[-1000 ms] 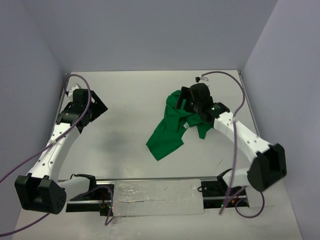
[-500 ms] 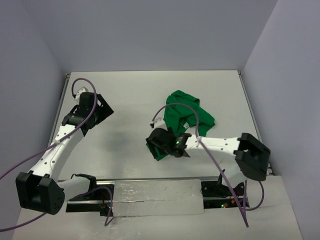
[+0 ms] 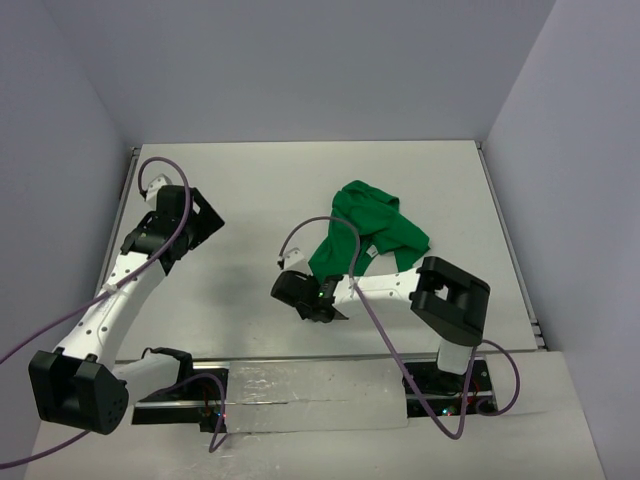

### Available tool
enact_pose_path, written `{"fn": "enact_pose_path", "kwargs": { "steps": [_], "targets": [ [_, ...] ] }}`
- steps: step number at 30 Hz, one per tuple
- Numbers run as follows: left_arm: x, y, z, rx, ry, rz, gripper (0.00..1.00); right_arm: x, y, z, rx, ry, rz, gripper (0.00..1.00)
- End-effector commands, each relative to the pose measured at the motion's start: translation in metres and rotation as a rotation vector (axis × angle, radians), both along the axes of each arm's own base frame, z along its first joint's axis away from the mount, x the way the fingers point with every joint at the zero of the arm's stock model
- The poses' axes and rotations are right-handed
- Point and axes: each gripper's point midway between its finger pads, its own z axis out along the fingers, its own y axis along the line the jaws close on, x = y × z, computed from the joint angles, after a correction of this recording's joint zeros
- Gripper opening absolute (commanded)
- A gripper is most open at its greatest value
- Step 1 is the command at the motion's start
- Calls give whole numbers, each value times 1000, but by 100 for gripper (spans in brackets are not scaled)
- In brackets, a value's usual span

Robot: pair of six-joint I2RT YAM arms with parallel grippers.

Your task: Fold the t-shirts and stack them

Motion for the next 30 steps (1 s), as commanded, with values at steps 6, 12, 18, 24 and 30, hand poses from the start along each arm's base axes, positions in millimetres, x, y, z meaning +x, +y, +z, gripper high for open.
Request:
{"fn": "enact_pose_path", "kwargs": {
  "steps": [6,12,18,24,30],
  "targets": [
    [5,-2,26,-16,-75,-9,93,50,4,74,79,-121,-41,9],
    [4,-10,33,-43,-117,-65,93,129,10,269,348,-355,-62,9],
    [-1,-39,43,-85,-165,-269,92,139,-48,426,576,-601,-136,9],
    [-5,-83,50,-210,-278,-477,90,153,-93,451,579,-659,-223,9],
    [-19,-146,44,-284,-295,-645,87,158,-109,450,620,-646,-251,9]
  ]
}}
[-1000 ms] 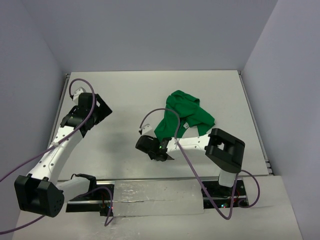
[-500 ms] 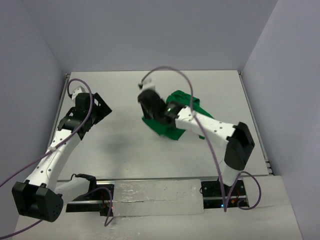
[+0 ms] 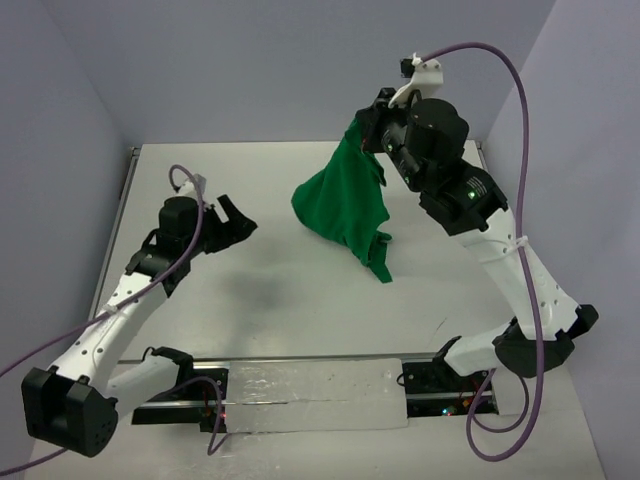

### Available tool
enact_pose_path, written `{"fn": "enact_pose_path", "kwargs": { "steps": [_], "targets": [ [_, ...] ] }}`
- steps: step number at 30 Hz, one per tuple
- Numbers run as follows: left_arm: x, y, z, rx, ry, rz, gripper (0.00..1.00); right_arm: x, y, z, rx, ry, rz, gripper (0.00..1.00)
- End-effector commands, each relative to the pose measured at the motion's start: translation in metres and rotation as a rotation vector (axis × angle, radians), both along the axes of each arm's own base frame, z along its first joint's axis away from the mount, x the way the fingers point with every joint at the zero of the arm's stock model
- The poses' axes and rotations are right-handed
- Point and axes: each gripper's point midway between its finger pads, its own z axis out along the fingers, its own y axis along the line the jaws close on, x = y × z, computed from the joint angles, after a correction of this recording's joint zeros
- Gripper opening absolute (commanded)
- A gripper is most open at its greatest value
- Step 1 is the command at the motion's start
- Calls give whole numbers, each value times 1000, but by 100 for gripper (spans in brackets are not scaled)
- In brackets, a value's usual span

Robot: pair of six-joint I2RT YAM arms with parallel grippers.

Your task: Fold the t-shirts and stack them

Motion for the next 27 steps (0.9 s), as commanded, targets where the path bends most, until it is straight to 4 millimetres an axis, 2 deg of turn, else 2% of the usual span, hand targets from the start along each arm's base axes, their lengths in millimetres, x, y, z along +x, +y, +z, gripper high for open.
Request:
{"fn": "enact_pose_path", "kwargs": {
  "steps": [1,5,7,8,12,17,18,20,23,27],
  "targets": [
    [-11,-71,22,-89,-108,-213,86,11,3,-25,-19,67,23,9],
    [-22,-132,8,-77,-106,-334,85,18,2,-26,-15,88,13,9],
    [-31,-151,-3,-40,-101,-371,85,20,-3,-26,-11,97,1,9],
    [-30,-154,-10,-26,-90,-363,85,20,-4,-26,-9,99,0,9],
    [-22,-136,-32,14,-63,-230,86,17,-14,-26,-13,95,-4,9],
    [-15,-112,-36,17,-89,-123,88,13,-23,-26,-10,94,4,9],
    [-15,-113,-35,17,-94,-135,88,12,-23,-26,-9,95,7,9],
    [-19,-129,-27,4,-105,-223,86,13,-22,-29,-8,102,14,9],
    [-11,-137,-21,34,-107,-200,89,13,-19,-33,-5,114,25,9],
    [10,-108,-19,81,-107,-64,91,8,-22,-36,-9,115,26,9]
  ]
}}
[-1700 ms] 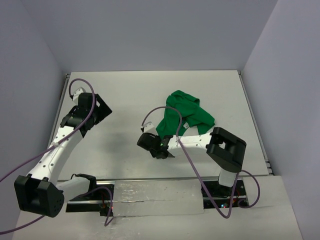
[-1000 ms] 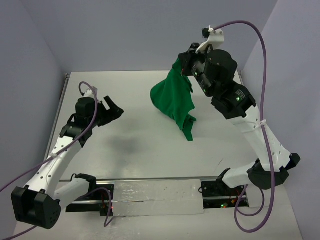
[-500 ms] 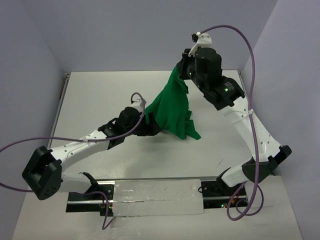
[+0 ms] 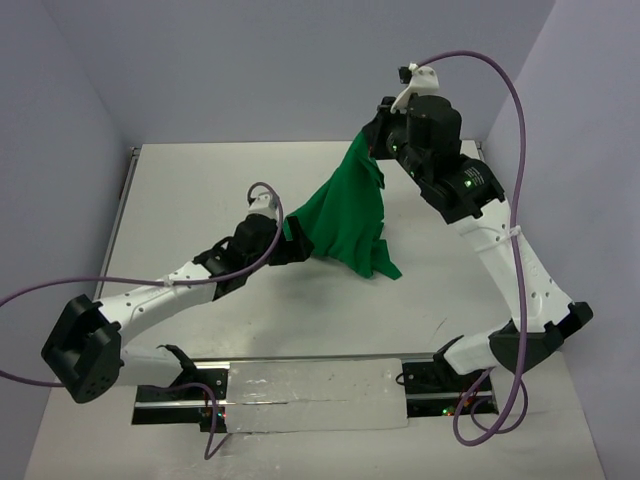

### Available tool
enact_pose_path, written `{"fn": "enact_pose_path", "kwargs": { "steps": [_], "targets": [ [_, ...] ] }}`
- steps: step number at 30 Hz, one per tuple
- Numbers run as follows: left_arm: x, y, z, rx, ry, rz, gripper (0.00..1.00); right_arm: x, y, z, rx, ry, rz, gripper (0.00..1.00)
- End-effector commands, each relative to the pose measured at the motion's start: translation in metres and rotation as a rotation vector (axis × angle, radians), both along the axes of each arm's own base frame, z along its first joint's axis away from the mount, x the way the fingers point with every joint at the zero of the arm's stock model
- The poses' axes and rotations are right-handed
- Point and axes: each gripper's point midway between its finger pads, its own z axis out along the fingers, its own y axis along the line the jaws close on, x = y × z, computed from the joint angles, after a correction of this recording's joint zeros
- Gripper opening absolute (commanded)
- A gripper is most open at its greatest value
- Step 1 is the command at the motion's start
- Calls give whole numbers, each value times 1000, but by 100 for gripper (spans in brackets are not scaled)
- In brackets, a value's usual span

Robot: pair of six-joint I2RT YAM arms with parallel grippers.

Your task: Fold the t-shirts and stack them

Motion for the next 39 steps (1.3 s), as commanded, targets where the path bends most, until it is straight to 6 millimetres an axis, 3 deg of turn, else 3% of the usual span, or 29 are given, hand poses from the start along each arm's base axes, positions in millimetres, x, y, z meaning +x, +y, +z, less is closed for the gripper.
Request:
{"fn": "enact_pose_path", "kwargs": {
  "steps": [1,3,4,7,13,22,24,26,28,29,31,35,36,37,39],
  "targets": [
    [33,20,32,-63,-69,113,91,-14,-8,17,37,-47,11,9],
    [43,40,31,-176,-45,111,91,-20,-12,17,36,-50,11,9],
    [54,49,45,-251,-87,141,91,-21,-13,14,37,-45,11,9],
    [56,44,46,-358,-93,51,88,-28,-16,17,54,-56,18,9],
    [70,19,23,-404,-30,-115,88,-30,-19,13,50,-44,19,9],
    [85,-15,-17,-544,143,-213,85,-30,-22,8,46,-36,15,9],
    [94,-21,-17,-592,140,-216,71,-30,-21,4,44,-27,18,9],
    [102,-24,-16,-617,158,-194,40,-30,-22,0,39,-18,16,9],
    [114,-26,-12,-602,154,-186,17,-30,-23,-1,35,-15,13,9],
    [119,-26,-9,-593,144,-177,11,-31,-24,-2,34,-15,10,9],
    [130,-17,9,-564,95,-146,10,-30,-27,-2,28,-17,5,9],
    [167,23,65,-454,-34,-7,10,-8,-36,-3,29,-12,-2,9],
    [171,24,83,-442,-61,-13,10,3,-40,-8,26,-1,-19,9],
    [186,36,116,-420,-113,12,10,17,-42,-2,39,-9,-8,9],
    [201,49,160,-408,-176,26,10,29,-45,38,73,-85,11,9]
  ]
}}
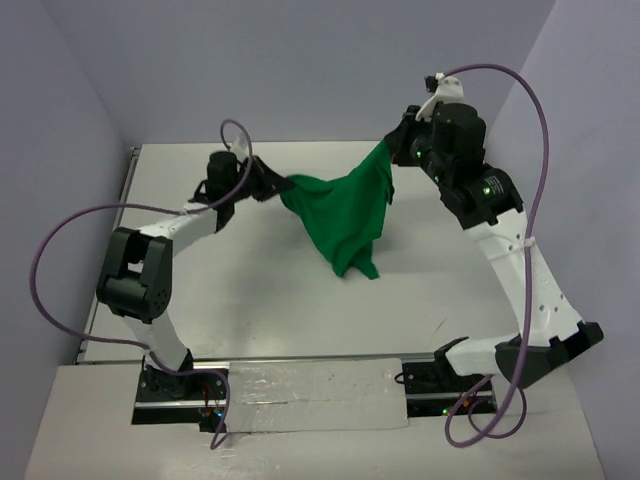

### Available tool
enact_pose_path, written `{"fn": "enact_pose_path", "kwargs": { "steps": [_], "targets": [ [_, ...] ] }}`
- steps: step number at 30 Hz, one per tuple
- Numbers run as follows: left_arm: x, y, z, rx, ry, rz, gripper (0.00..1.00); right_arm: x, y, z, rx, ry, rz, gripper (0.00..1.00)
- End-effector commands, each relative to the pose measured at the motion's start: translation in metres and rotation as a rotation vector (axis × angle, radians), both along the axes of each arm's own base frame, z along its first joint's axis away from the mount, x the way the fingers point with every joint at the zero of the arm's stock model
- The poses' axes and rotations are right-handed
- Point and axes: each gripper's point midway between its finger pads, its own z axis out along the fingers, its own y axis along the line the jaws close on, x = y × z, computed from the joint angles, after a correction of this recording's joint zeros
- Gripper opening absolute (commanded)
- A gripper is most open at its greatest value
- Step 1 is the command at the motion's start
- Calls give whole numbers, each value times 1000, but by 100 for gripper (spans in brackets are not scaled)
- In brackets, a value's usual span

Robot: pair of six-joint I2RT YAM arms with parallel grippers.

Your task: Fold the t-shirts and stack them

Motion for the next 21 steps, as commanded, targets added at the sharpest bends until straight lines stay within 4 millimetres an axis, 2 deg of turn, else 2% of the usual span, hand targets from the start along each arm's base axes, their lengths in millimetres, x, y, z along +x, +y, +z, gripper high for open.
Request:
{"fn": "enact_pose_path", "kwargs": {
  "steps": [1,3,4,6,9,10,12,14,17,19,21],
  "targets": [
    [40,42,146,59,-263,126,10,37,-3,67,73,-134,43,9],
    [35,49,216,76,-384,138,10,30,-7,106,101,-191,49,9],
    [27,51,234,81,-412,138,11,22,-9,123,109,-228,54,9],
    [9,59,259,94,-451,155,10,3,-12,149,133,-291,70,9],
    [-39,82,293,119,-519,212,10,-29,-20,149,151,-328,79,9],
    [-60,91,304,115,-542,240,10,-49,-27,163,173,-384,75,9],
    [-93,97,314,102,-565,233,10,-60,-33,155,185,-390,62,9],
    [-116,97,318,88,-575,217,10,-65,-35,149,194,-383,54,9],
    [-155,76,315,83,-566,150,10,-75,-38,144,210,-384,55,9],
    [-164,60,303,76,-531,124,10,-76,-42,143,217,-394,33,9],
    [-162,42,287,59,-492,93,10,-70,-46,141,213,-399,3,9]
  ]
}}
